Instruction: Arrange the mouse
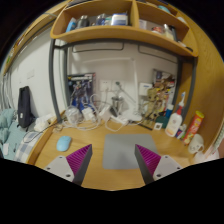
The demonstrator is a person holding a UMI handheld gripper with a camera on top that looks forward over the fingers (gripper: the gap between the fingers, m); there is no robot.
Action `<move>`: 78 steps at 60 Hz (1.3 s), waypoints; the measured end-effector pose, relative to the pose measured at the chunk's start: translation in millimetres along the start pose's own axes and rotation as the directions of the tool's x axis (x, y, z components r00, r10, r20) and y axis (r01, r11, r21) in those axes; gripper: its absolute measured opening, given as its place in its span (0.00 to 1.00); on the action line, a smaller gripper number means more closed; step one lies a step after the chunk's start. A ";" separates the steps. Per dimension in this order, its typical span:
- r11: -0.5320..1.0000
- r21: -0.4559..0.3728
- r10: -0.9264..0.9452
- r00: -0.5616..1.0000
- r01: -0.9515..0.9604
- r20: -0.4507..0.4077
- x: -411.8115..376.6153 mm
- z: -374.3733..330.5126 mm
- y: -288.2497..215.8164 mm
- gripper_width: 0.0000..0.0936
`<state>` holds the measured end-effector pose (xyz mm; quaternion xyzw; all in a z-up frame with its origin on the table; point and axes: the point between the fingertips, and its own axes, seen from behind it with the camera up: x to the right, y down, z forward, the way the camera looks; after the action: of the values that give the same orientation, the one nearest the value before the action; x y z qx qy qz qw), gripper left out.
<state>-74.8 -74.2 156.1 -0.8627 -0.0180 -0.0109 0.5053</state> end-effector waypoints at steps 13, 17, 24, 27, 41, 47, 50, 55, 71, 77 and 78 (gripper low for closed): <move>0.996 -0.090 0.018 0.991 -0.006 0.132 -130.0 50.1 50.0 0.92; 0.992 -0.123 0.014 0.988 0.005 0.154 -163.7 68.7 61.4 0.92; 0.988 -0.155 0.006 0.984 0.022 0.179 -213.3 102.7 70.2 0.93; 0.985 -0.169 0.003 0.983 0.029 0.185 -229.1 117.0 72.0 0.92; 0.980 -0.201 0.017 0.987 0.016 0.161 -263.5 178.4 68.7 0.91; 0.975 -0.223 0.032 0.988 0.003 0.152 -271.5 191.2 73.8 0.89; 0.977 -0.212 0.053 0.990 -0.024 0.132 -270.3 195.5 72.6 0.84; 0.979 -0.200 0.053 0.994 -0.032 0.099 -261.7 197.6 73.1 0.65; 0.989 -0.151 0.015 0.991 0.005 0.135 -261.9 198.0 73.9 0.37; 0.988 -0.155 0.010 0.988 0.015 0.154 -262.1 198.0 72.4 0.33; 0.987 -0.158 0.004 0.987 0.022 0.160 -262.2 197.8 72.7 0.33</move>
<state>-333.5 57.6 -13.6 -0.8984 -0.0613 0.0546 0.4314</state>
